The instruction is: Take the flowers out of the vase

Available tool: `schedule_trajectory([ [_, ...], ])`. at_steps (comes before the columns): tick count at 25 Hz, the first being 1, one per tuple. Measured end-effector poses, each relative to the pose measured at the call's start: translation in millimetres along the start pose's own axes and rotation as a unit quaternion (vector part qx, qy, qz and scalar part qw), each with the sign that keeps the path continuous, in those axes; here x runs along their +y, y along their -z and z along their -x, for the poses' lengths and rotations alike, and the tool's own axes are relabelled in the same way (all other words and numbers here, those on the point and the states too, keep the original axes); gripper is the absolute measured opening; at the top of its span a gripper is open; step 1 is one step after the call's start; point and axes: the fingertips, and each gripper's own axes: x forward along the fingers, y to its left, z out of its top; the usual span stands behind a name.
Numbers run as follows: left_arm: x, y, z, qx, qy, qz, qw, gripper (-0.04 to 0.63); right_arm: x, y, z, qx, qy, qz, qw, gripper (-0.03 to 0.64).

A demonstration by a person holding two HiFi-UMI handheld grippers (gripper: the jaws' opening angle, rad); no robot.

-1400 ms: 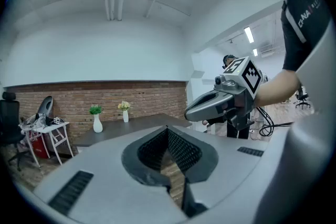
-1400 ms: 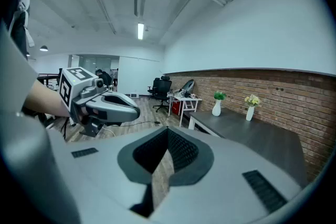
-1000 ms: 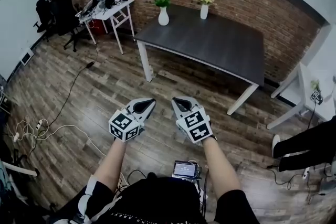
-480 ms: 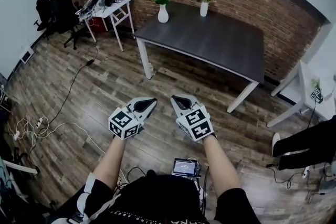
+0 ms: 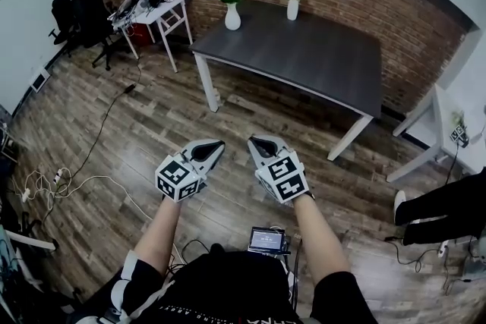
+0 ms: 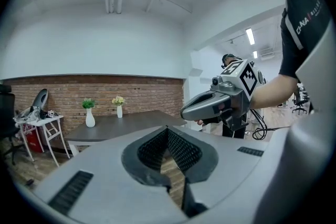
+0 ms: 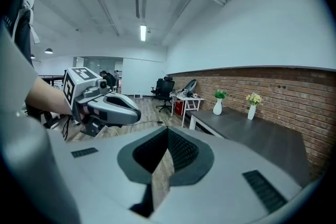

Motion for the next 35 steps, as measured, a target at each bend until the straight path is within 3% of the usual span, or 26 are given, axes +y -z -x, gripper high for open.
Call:
schedule_trajectory([
  [10, 1, 5, -22, 0.008, -0.030, 0.007, 0.9995, 0.003, -37, 26, 8, -0.001, 0.002, -0.020, 1.000, 0.005],
  [17, 34, 20, -44, 0.017, -0.037, 0.018, 0.9990, 0.003, -66, 34, -21, 0.002, 0.004, -0.043, 0.999, 0.005],
  [24, 111, 40, -79, 0.014, -0.021, 0.032, 0.9992, 0.003, -103, 29, -92, 0.022, 0.014, -0.040, 0.999, 0.004],
  [35, 272, 39, -111, 0.011, 0.000, 0.034, 0.9994, 0.003, -160, -31, -230, 0.033, 0.036, -0.053, 0.997, 0.005],
])
